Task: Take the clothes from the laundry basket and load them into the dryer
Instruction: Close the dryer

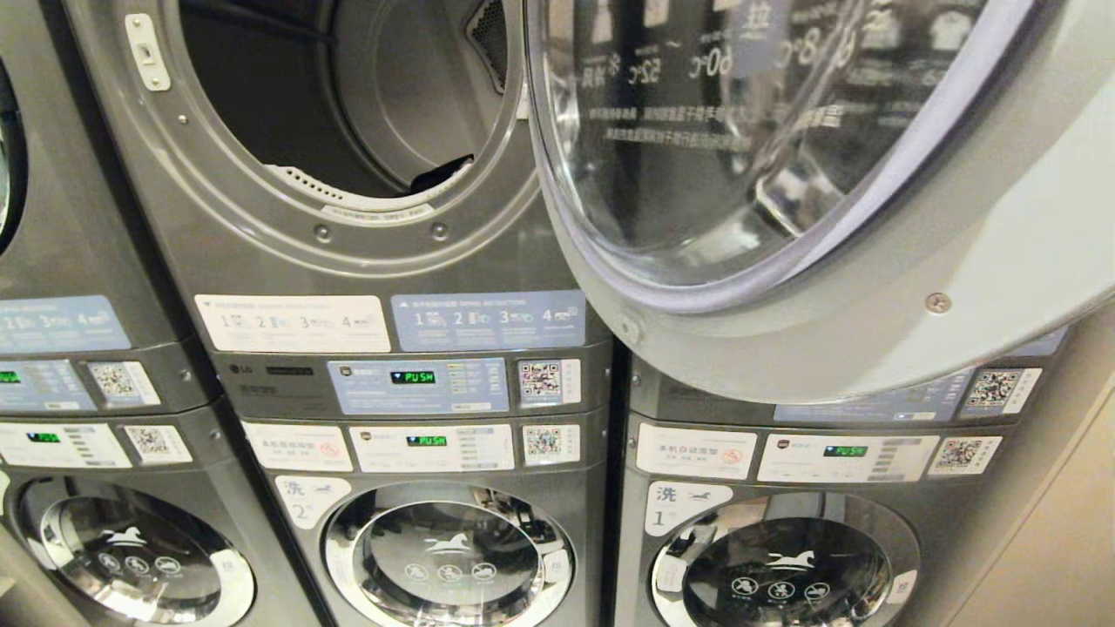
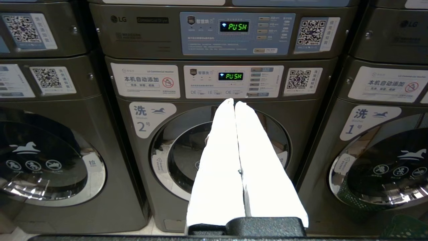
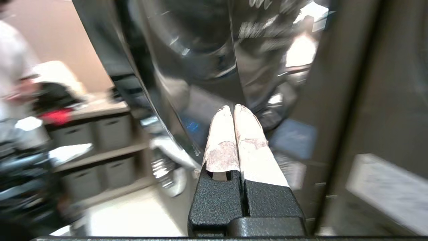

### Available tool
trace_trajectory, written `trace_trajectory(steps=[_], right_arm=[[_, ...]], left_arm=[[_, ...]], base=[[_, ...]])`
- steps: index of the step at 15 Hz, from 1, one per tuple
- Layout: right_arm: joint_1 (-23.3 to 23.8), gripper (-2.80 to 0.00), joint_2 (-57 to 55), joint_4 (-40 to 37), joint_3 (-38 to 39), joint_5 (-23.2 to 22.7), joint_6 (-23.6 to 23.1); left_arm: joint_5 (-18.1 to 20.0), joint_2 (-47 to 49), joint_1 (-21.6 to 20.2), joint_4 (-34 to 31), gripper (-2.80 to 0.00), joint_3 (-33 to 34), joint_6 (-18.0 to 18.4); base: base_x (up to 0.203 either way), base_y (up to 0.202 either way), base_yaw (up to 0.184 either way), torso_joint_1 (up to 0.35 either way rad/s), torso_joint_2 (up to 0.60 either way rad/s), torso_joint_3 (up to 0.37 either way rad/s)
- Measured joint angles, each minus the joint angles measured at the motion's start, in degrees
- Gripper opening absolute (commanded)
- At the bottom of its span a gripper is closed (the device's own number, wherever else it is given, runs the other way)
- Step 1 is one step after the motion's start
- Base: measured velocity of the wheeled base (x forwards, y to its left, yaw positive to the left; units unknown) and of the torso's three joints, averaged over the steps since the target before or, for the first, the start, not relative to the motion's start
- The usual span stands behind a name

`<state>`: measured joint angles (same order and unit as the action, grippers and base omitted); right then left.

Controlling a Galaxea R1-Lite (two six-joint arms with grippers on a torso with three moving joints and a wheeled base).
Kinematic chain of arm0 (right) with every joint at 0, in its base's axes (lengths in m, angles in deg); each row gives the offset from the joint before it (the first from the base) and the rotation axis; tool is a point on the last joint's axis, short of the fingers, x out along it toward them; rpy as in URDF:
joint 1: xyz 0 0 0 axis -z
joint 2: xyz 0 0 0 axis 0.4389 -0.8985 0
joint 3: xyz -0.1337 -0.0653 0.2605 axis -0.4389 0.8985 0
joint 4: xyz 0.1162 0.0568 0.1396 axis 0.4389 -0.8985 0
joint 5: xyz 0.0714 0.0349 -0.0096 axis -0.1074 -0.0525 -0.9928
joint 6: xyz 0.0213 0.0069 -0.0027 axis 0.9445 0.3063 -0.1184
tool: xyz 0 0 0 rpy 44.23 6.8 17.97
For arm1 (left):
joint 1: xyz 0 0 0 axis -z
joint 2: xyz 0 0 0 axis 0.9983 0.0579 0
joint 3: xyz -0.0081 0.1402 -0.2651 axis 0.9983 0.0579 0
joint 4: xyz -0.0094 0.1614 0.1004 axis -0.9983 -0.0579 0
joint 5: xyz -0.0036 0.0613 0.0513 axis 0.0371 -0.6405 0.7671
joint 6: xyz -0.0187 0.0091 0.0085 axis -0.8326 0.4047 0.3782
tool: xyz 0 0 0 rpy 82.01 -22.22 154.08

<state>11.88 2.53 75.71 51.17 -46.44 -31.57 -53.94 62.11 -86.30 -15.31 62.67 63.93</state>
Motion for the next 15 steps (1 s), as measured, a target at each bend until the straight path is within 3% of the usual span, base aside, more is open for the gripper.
trace_trajectory(steps=[4, 9, 15], right_arm=[[-8.1, -2.8, -2.8, -1.3, -1.4, 0.0, -2.6], [-18.3, -2.8, -11.0, -1.1, -8.7, 1.0, -5.3], [-30.3, -2.8, -19.3, -0.9, -15.7, 6.2, -6.1]], left_arm=[[0.0, 0.0, 0.0, 0.0, -2.8, 0.0, 0.0], [0.0, 0.0, 0.0, 0.0, -2.8, 0.0, 0.0], [0.0, 0.0, 0.0, 0.0, -2.8, 0.0, 0.0]], base=[[0.0, 0.0, 0.0, 0.0, 0.0, 0.0], [0.0, 0.0, 0.0, 0.0, 0.0, 0.0], [0.0, 0.0, 0.0, 0.0, 0.0, 0.0]])
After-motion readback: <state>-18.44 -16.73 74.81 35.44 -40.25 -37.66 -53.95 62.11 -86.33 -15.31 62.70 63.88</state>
